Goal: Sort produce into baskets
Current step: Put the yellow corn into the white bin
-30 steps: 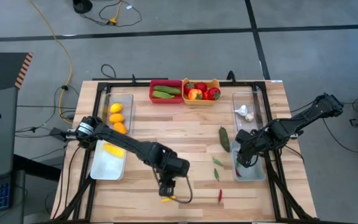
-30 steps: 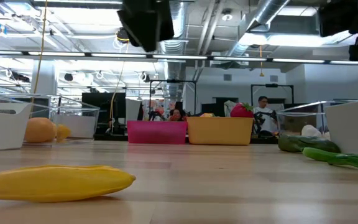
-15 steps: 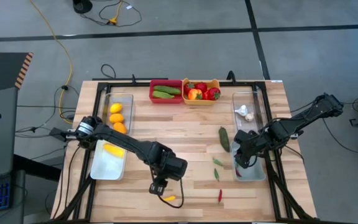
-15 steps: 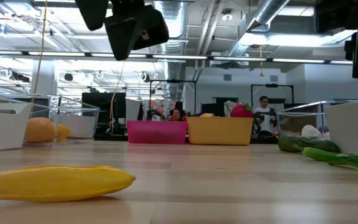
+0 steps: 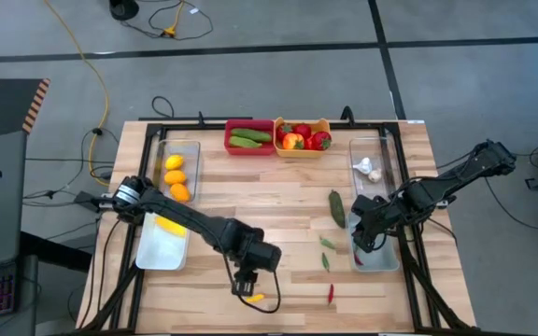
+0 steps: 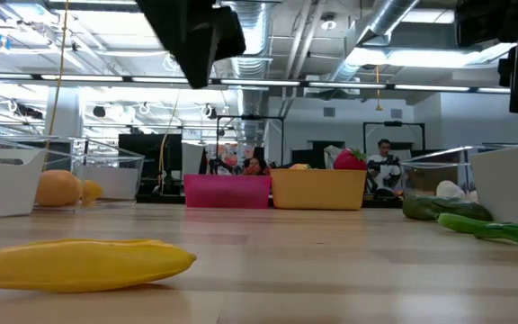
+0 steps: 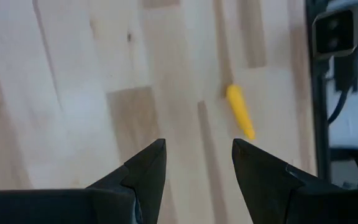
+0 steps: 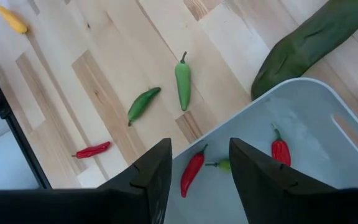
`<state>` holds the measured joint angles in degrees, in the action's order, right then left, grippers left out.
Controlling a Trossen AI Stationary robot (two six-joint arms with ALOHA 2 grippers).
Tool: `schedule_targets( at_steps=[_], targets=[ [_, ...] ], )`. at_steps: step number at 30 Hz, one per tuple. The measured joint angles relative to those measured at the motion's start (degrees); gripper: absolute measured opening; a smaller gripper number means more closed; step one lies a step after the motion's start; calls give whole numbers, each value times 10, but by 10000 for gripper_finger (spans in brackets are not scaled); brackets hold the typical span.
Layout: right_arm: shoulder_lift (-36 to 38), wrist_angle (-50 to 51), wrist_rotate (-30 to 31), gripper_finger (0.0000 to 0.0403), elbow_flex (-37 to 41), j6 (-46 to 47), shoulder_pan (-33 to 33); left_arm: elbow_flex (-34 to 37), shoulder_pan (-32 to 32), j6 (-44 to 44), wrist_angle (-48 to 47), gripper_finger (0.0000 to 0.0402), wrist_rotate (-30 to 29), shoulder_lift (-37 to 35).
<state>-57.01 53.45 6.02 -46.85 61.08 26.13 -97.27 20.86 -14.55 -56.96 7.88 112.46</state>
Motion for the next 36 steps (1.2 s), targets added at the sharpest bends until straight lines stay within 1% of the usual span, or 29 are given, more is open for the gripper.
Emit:
schedule_targets(
  at_steps=[6, 13, 18, 23, 29, 33, 36],
  targets=[
    [0, 0, 0, 187, 0, 0, 0, 0, 47, -70, 54, 174, -41, 0],
    [0, 0, 1, 187, 0, 0, 0, 0, 108, -157, 76, 174, -125, 1],
    [0, 0, 18, 187, 0, 0, 0, 0, 141, -204, 84, 174, -172, 11],
    [0, -3, 20, 187, 0, 4, 0, 1, 162, -220, 83, 174, -193, 41],
    [-7, -10, 20, 187, 0, 4, 0, 1, 166, -227, 107, 174, -219, 70],
    [-17, -20, 20, 187, 0, 4, 1, 1, 166, -232, 116, 174, -224, 90],
    [-25, -24, 19, 187, 0, 3, 1, 0, 164, -236, 137, 174, -214, 107]
  ],
)
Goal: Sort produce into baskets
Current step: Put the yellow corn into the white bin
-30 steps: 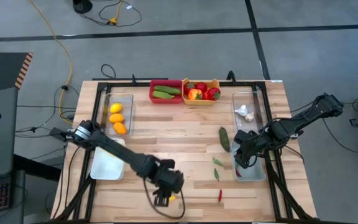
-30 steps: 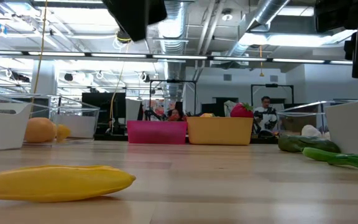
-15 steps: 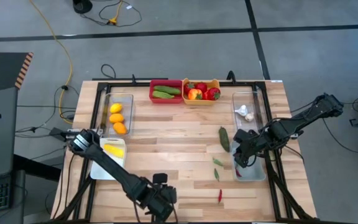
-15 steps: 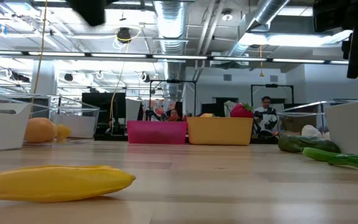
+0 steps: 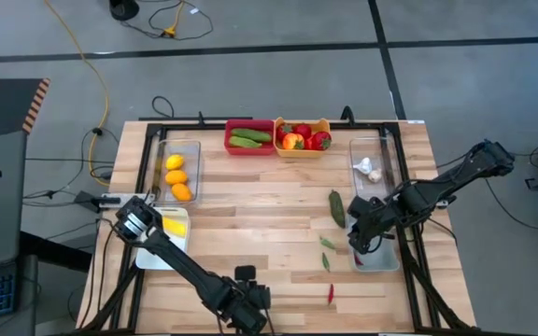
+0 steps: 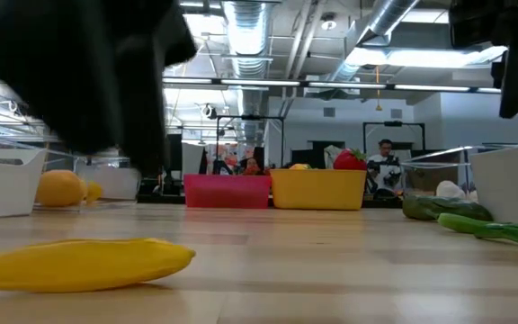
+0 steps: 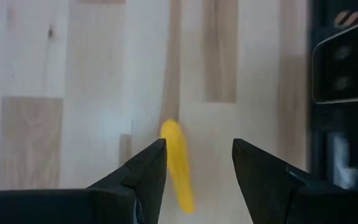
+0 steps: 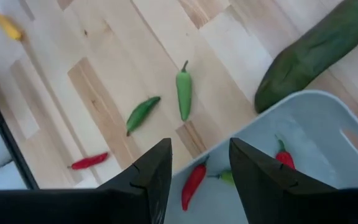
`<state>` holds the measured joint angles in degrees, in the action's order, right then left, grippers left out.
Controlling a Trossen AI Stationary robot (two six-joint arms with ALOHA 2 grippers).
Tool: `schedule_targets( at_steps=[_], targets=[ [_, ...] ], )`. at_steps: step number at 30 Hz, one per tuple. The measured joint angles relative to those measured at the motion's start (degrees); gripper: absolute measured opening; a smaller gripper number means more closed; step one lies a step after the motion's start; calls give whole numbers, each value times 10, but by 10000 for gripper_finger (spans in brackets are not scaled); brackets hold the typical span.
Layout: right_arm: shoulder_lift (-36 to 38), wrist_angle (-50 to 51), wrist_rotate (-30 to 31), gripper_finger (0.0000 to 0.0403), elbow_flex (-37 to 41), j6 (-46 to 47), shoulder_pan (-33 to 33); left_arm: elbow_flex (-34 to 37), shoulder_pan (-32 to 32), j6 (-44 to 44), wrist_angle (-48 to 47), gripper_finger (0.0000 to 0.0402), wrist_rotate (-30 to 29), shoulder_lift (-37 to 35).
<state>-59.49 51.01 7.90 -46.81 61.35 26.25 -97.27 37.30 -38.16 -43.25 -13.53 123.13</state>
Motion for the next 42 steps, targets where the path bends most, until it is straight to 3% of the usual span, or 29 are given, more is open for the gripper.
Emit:
schedule_targets(
  at_steps=[14, 25, 37, 42],
  targets=[
    [-40, -6, -5, 187, 0, -3, 0, 1, -7, -17, -14, 170, -32, 37],
    [-44, -7, -7, 187, 0, -3, 0, 0, -9, -13, -10, 128, 21, 52],
    [-45, -25, -38, 187, 0, -4, 0, 1, -11, -2, -19, 25, 25, 45],
    [-45, -51, -39, 187, 0, -15, 0, 2, -13, 4, -54, 7, 9, 9]
  ],
)
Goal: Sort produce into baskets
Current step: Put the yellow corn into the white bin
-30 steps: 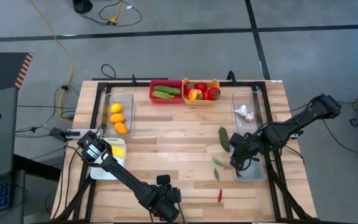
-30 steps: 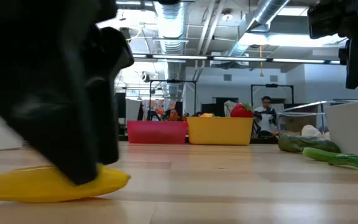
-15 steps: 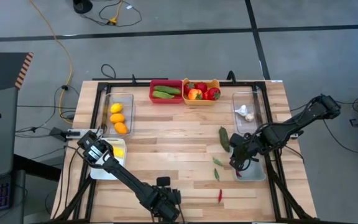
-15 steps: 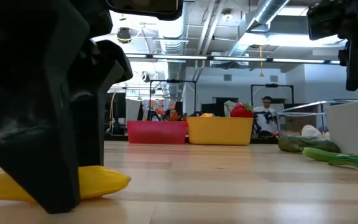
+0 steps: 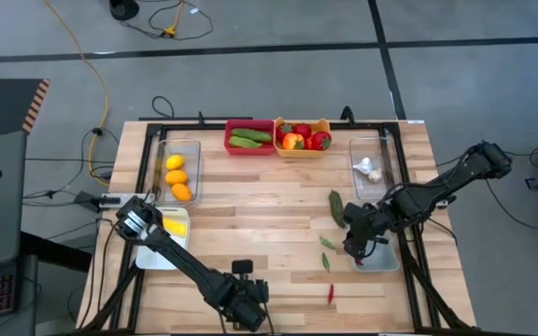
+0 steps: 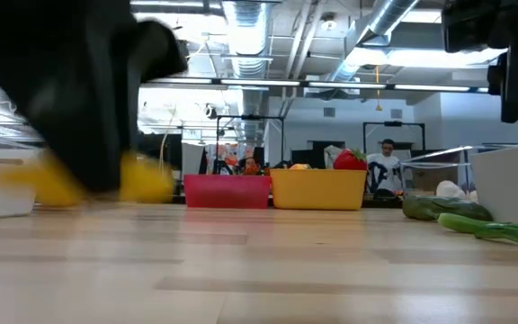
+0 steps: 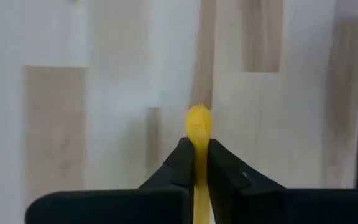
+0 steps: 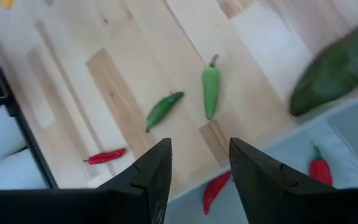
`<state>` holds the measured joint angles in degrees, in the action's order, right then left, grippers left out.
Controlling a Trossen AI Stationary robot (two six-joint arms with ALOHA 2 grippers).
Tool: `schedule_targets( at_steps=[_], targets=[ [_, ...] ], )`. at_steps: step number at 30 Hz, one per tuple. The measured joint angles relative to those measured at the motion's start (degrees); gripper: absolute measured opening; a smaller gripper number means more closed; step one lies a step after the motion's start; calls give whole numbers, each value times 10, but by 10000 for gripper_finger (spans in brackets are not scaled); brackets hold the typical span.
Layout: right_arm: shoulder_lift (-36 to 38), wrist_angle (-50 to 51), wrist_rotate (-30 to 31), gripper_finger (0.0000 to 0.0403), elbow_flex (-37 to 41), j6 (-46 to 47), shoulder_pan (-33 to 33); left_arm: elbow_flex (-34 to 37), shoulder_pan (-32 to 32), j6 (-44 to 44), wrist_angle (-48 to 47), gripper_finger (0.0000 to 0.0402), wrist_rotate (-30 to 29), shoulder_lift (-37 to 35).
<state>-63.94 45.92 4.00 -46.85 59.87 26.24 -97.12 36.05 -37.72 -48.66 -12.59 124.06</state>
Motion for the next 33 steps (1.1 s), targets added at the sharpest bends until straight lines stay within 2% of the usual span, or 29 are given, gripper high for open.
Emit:
schedule_targets(
  at_steps=[6, 15, 22, 28, 33],
  targets=[
    [0, -38, 0, 187, 0, -19, 0, 0, -7, 18, -103, 15, -45, -68],
    [0, -146, 0, 187, 0, -48, 19, -1, -11, -67, -306, 16, -96, -175],
    [0, -236, 3, 187, 0, -60, 50, 2, -5, -114, -419, 16, -105, -195],
    [0, -253, 5, 187, 0, -64, 75, 80, 7, -113, -410, 16, -86, -237],
    [0, -253, 24, 187, 0, -64, 87, 197, 17, -191, -415, 16, -64, -313]
  ],
)
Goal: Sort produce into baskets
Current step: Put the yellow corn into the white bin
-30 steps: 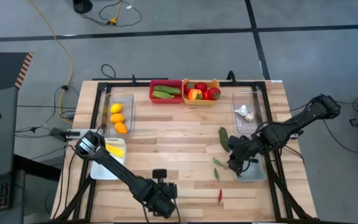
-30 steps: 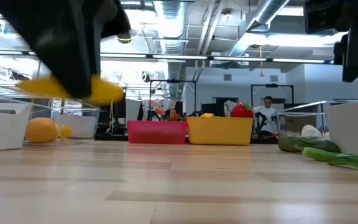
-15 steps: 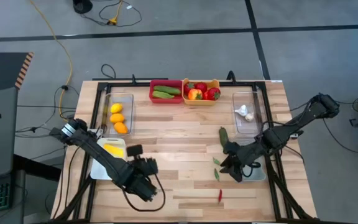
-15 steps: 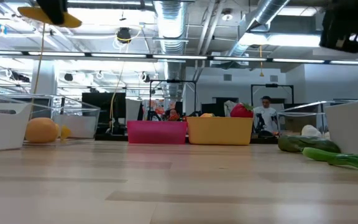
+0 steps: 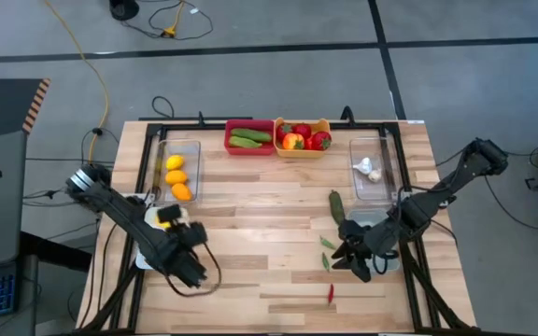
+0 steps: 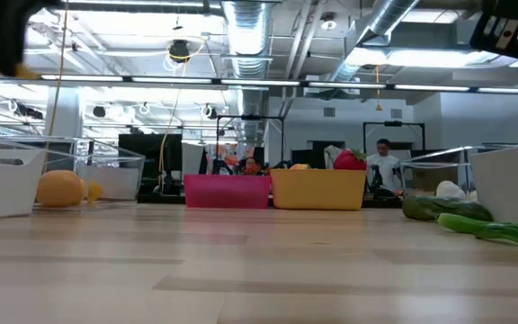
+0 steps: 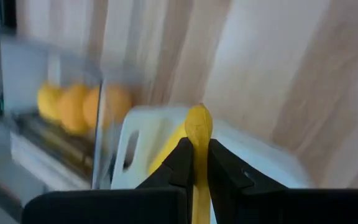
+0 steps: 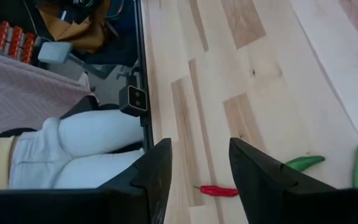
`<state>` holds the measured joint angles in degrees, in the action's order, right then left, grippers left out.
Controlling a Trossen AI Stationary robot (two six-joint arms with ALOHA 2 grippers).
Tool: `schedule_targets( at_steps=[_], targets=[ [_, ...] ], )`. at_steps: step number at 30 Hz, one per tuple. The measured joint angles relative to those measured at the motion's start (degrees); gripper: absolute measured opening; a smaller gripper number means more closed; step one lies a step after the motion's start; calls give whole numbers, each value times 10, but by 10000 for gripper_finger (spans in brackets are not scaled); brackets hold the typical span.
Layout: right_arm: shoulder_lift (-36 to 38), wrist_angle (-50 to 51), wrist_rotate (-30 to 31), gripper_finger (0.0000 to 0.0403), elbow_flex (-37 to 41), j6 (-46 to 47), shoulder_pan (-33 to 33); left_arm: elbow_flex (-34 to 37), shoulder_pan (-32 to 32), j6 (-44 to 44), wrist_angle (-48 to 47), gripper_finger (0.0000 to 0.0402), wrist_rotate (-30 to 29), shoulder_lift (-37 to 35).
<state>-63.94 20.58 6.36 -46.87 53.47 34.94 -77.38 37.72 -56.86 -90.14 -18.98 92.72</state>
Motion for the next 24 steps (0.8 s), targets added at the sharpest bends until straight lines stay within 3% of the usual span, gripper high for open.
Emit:
schedule_targets(
  at_steps=[7, 12, 18, 24],
  targets=[
    [0, -2, 14, 187, 0, 0, 0, 168, 2, -141, 75, 16, 57, -115],
    [-1, -13, 45, 187, 0, 0, -1, 248, 2, -199, 124, 23, 113, -151],
    [-2, -64, 46, 187, 0, 0, -1, 299, 2, -225, 129, 78, 185, -149],
    [-2, -74, 89, 187, 0, -10, -1, 310, 2, -200, 151, 140, 182, -149]
  ],
)
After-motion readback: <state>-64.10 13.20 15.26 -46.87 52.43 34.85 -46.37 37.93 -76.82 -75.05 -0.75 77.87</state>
